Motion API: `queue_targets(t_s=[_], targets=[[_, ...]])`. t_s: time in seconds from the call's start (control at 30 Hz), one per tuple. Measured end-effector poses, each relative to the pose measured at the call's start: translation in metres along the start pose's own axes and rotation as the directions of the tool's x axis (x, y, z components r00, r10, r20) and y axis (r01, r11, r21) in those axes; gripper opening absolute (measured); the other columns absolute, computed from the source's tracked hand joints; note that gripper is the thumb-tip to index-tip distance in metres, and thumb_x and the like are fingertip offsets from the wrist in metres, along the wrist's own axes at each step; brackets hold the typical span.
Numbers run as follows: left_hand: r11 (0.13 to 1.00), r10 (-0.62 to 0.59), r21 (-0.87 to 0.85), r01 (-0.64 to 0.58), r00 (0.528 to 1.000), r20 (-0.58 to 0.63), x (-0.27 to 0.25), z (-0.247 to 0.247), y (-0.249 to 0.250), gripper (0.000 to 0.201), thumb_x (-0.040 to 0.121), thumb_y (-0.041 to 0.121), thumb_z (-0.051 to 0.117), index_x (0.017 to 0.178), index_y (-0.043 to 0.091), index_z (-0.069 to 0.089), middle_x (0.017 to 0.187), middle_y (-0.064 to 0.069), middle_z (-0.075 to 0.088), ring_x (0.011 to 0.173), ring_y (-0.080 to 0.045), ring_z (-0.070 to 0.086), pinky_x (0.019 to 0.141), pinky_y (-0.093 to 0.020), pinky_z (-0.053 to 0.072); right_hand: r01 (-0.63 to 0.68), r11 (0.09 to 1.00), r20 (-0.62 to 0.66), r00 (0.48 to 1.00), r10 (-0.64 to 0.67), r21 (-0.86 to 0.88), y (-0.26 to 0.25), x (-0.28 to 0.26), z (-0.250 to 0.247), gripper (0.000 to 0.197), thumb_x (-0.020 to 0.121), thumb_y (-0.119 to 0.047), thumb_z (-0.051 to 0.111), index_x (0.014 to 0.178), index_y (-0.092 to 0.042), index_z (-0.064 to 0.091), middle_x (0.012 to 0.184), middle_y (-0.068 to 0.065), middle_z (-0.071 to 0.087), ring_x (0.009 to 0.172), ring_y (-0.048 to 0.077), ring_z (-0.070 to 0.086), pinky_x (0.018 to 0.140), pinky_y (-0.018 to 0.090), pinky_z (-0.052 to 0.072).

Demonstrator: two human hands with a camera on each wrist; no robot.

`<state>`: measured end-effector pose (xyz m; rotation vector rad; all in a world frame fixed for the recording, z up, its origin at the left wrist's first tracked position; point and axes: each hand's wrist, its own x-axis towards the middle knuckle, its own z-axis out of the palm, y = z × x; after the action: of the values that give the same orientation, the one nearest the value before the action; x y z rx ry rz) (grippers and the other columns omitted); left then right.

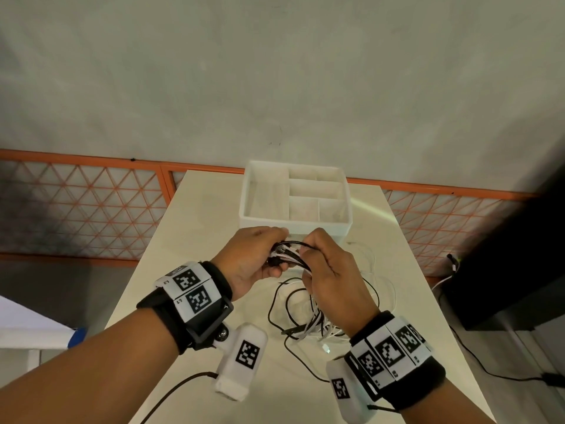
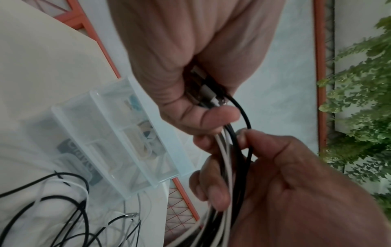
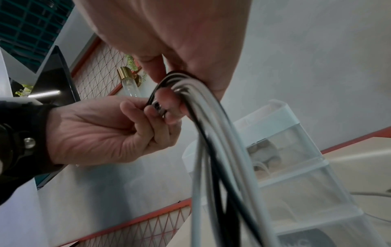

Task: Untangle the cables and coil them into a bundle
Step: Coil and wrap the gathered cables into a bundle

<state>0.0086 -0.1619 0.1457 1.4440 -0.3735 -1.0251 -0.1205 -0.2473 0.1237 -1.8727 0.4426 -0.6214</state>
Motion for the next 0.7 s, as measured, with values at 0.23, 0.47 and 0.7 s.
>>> queue_targets(t_s=[0.23,0.47,0.7], targets=[[0.999,0.032,-0.005,-0.032,0.998,-0.051,-0.001,0.000,0.001,0.009,0.093,0.008,0.059,0.085,0.005,0.062,0.058,-0.009,0.061,0.043,-0.016,0.056,0.039,-0.020,0.043,0.028,0.994,0.094,0.995,-0.019,-0.103,-0.006,-0.004,-0.004,0.013,0.103,-0.024,0.054,0.111,-0.026,0.044,0.074,0.009,0.067,0.053,0.018,0.050,0.055,0.038,0.043],[0.999,0.031,0.035,-0.026,0.985,-0.168,0.005,-0.025,0.011,0.010,0.091,0.014,0.066,0.085,0.006,0.065,0.077,-0.013,0.063,0.058,-0.021,0.059,0.048,-0.025,0.052,-0.235,0.967,0.090,0.966,0.244,-0.094,0.024,0.001,-0.018,0.010,0.092,-0.016,0.061,0.082,-0.016,0.062,0.053,-0.013,0.047,0.051,0.010,0.039,0.057,0.032,0.034],[0.583,0.289,0.746,-0.321,0.941,0.178,-0.007,0.002,0.018,0.060,0.089,0.073,0.033,0.112,0.026,0.062,0.108,0.003,0.071,0.095,-0.013,0.068,0.090,-0.036,0.053,0.025,0.941,0.221,0.974,0.053,-0.337,-0.015,0.022,-0.004,0.014,0.090,-0.007,0.054,0.094,-0.012,0.067,0.080,-0.003,0.072,0.069,0.007,0.066,0.064,0.023,0.050]])
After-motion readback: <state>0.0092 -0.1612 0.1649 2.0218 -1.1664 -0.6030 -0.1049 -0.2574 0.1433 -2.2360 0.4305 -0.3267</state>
